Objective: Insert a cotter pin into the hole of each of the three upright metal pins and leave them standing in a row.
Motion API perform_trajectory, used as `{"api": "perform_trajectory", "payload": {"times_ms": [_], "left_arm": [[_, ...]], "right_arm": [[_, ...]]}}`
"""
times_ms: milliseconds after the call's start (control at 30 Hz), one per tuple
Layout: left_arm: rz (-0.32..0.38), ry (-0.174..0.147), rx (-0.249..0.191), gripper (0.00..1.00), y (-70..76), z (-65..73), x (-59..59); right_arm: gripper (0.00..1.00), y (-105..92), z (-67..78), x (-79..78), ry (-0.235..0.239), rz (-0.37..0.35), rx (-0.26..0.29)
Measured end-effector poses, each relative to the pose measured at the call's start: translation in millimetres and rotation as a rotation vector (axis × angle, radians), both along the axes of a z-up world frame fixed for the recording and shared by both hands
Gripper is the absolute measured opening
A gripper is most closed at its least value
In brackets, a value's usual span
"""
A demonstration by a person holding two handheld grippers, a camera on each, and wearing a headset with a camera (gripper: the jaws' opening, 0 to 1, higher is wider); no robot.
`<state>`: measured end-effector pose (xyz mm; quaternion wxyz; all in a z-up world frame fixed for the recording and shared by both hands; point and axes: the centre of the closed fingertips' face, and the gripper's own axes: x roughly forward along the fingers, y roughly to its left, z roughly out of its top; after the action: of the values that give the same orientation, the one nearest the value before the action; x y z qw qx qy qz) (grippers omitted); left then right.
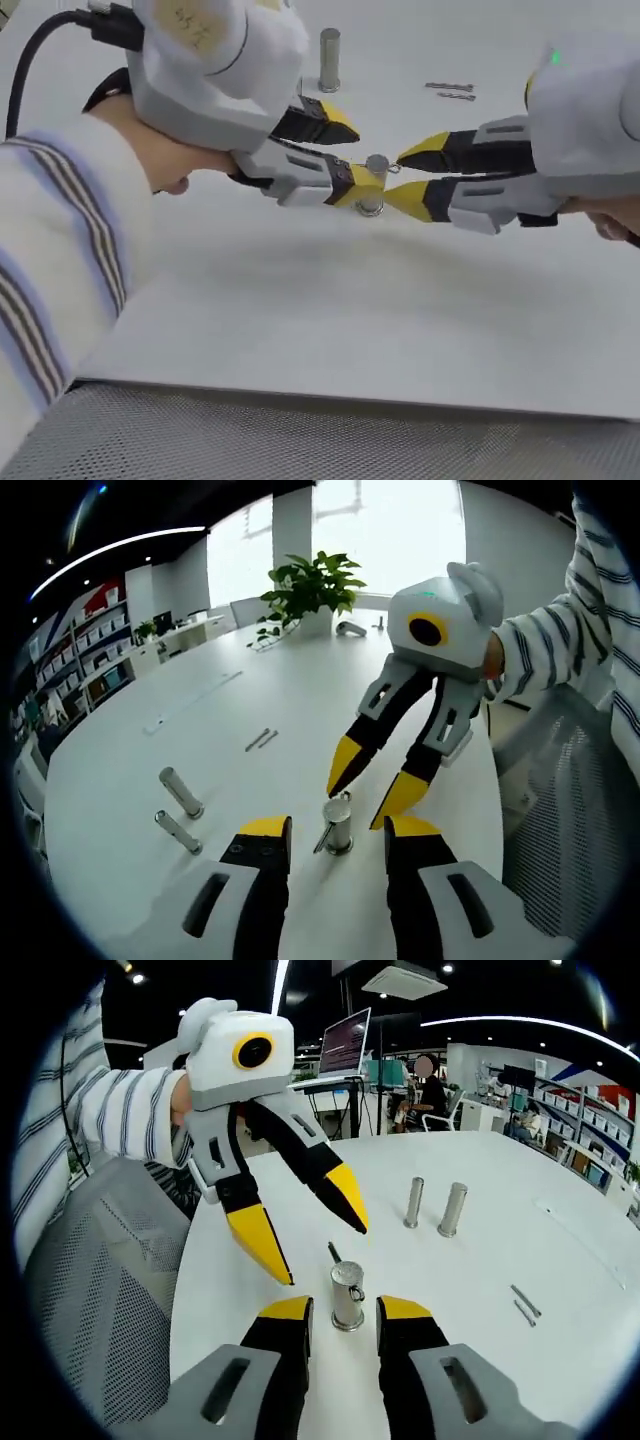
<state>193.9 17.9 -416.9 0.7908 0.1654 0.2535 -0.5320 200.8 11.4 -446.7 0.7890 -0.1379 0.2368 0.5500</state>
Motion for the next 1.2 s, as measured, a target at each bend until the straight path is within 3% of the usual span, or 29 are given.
{"api": "perform_trajectory", "payload": {"times_ms": [33,133,300,367,433,633,667,867,1033,1200], "left_arm": [[0.014,-0.008,-0.013,0.39,2.1,1.6,-1.3],[0.045,0.018,-0.046,0.44,7.2,3.0,-6.5],[0.135,0.026,-0.114,0.62,17.7,9.1,-10.3],[0.200,0.003,-0.132,0.75,27.3,10.6,-6.8],[0.234,0.020,-0.144,0.82,32.4,10.1,-10.1],[0.264,0.007,-0.123,0.98,48.7,0.2,-16.7],[0.251,0.031,-0.122,0.99,48.6,-2.8,-22.3],[0.251,0.059,-0.130,0.99,47.3,-9.7,-33.8],[0.251,0.082,-0.119,0.99,49.2,-16.2,-37.8],[0.250,0.113,-0.127,0.99,48.2,-20.0,-42.9]], "right_arm": [[0.20,1.1,-1.8,-0.5,0.002,-0.010,0.015],[0.21,4.9,-4.7,-2.1,0.012,-0.030,0.047],[0.26,10.4,-11.3,-2.7,0.029,-0.049,0.077],[0.26,11.8,-16.1,-1.8,0.026,-0.052,0.071],[0.27,12.9,-19.0,-2.0,0.033,-0.053,0.075],[0.29,17.7,-24.6,-2.6,0.060,-0.057,0.101],[0.29,18.4,-25.3,-2.2,0.064,-0.059,0.108],[0.27,21.6,-26.6,2.6,0.064,-0.071,0.137],[0.19,25.3,-28.7,4.0,0.055,-0.057,0.142],[0.14,27.0,-29.2,6.4,0.023,-0.049,0.133]]}}
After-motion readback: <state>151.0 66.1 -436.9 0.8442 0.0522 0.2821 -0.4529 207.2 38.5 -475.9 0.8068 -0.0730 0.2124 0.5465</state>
